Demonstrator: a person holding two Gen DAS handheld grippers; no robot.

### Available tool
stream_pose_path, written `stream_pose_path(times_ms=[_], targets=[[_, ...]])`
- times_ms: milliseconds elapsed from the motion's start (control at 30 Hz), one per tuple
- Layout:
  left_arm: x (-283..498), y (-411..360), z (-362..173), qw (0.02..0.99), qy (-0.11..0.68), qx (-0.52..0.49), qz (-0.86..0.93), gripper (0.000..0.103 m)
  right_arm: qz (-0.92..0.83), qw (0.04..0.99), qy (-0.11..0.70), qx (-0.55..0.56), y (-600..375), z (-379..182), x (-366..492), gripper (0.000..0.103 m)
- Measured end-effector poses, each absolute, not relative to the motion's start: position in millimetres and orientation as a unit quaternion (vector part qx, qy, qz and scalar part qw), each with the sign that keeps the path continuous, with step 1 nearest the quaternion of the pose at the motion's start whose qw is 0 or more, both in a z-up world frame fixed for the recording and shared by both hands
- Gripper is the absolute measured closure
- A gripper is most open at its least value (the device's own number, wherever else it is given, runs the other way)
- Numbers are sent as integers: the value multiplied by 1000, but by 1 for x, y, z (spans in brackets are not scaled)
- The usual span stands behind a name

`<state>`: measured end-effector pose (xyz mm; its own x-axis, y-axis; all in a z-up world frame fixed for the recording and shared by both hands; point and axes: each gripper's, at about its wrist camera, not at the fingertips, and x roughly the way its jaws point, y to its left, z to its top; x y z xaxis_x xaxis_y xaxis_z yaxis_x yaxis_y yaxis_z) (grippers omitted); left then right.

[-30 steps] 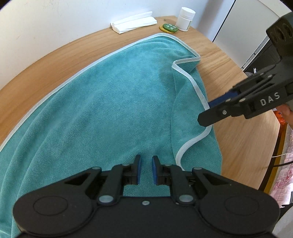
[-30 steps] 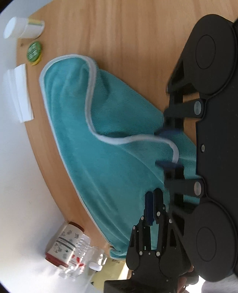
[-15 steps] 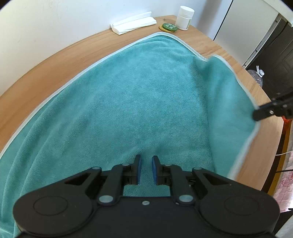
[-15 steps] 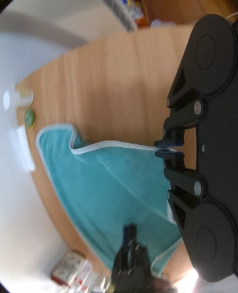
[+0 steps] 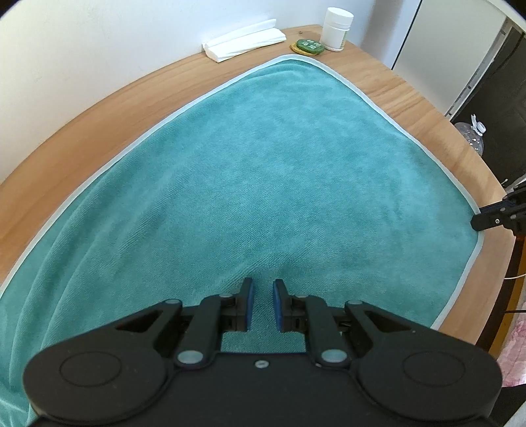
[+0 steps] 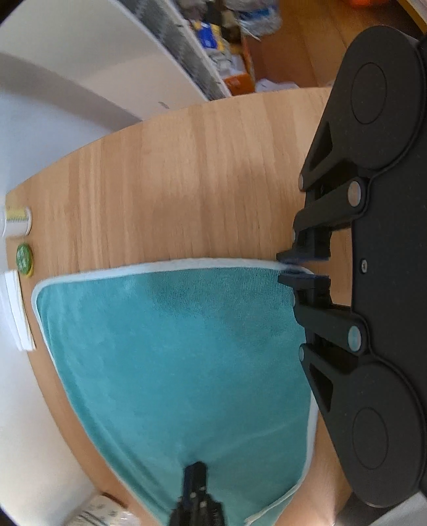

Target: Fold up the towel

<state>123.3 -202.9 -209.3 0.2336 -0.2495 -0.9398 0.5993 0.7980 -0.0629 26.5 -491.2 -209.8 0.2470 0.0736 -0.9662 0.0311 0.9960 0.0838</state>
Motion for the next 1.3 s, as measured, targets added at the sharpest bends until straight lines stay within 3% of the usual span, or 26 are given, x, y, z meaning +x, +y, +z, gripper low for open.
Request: stream_pose_path(times_ms=[167,367,733,767,833,1300], targets=[[125,-171,-191,785,553,114,-256,90,6,793,609,1,-487,-196,33,72],[121,-83,-164,819,541,71,-178,87,19,801,596,-46,-457,-172,58,72],[108,114,-169,849,527,-12,36,84,262,808,518,-99,-280,-156,130,72],[110,120,-170,851,524,-17,43,81,279,803,518,-97,-265,-158,132,72],[116,145,-167,858,510,-34,56,66,325,784,519,-98,-231,-163,135,72],[215,196,-194,849,523,-71,33,66,456,702,530,-134,-102,-190,107,64]])
